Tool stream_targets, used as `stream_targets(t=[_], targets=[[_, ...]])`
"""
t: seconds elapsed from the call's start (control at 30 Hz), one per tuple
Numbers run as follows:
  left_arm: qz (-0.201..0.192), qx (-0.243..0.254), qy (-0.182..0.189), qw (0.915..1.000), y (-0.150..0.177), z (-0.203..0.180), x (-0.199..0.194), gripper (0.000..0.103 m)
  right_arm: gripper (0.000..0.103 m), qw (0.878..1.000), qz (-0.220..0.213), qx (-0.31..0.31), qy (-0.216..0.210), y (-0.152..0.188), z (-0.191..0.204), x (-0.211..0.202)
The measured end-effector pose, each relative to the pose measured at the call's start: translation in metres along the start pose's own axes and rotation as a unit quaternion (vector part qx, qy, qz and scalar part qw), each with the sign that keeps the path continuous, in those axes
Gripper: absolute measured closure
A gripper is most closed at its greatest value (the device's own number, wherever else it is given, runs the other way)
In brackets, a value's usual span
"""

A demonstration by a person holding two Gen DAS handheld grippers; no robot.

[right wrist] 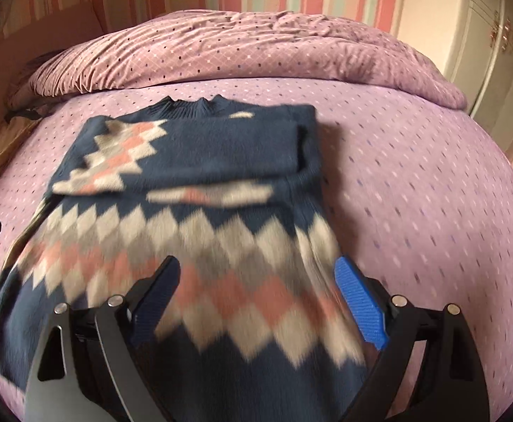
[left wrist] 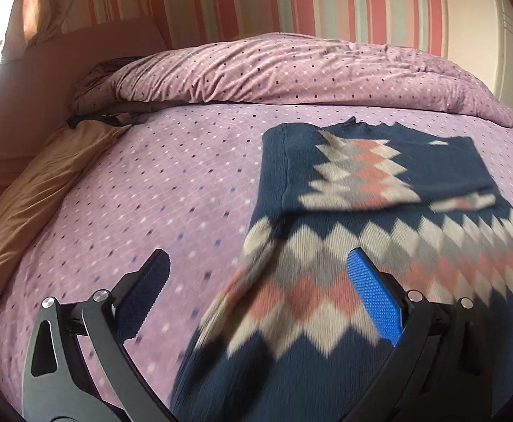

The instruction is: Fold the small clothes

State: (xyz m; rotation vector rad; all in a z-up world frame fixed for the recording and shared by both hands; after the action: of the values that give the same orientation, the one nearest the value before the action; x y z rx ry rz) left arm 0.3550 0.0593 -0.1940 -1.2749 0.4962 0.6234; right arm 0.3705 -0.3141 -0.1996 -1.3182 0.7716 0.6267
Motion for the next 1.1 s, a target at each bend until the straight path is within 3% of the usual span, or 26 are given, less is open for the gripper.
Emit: stream_targets(t=[0.4,0.6,0.77,0.87,0.9,0.97,1.0,1.1], targets=[[-0.006,0.029,-0.006,0.9995,0.110,-0.003,-0.090,0.003,0.013,1.000,0.002,0.025,0.012,0.116,-0.082,-0.077],[0.012,0.003,-0.013,0.9998,0.144,0.009,-0.093,0.003,0.013,0.997,0.033,0.064,0.018,0.173,-0.129,-0.076],[0.016,-0.002,-0.014,0.9998,0.161,0.012,-0.100,0.003,0.015,0.996,0.042,0.075,-0.015,0.189,-0.123,-0.072],[0.018,-0.002,-0.014,0.9997,0.165,0.015,-0.103,0.003,0.033,0.996,0.055,0.071,-0.027,0.192,-0.109,-0.064],[0.018,-0.003,-0.016,0.9997,0.166,0.017,-0.104,0.003,0.050,0.995,0.063,0.074,-0.034,0.195,-0.106,-0.061],[0.018,-0.005,-0.017,0.9997,0.168,0.020,-0.106,0.003,0.065,0.994,0.075,0.071,-0.031,0.202,-0.098,-0.053],[0.018,-0.005,-0.017,0.9997,0.168,0.022,-0.107,0.003,0.090,0.993,0.077,0.072,-0.047,0.203,-0.092,-0.052],[0.016,-0.007,-0.018,0.9997,0.168,0.028,-0.110,0.003,0.095,0.995,0.065,0.057,-0.045,0.201,-0.083,-0.058]])
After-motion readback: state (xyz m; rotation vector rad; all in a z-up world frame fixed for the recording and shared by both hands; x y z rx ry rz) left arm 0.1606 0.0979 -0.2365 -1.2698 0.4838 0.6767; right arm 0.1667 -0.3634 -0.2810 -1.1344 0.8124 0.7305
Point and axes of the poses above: each gripper's, at about its wrist camera, not at the fingertips, and x roughly the way its jaws point, z to its left, y to its underside, the point moved 8 cm from there along x, roughly the way its jaws point, and after that the axes turned 8 degrees about x, right-handed, at the moved point
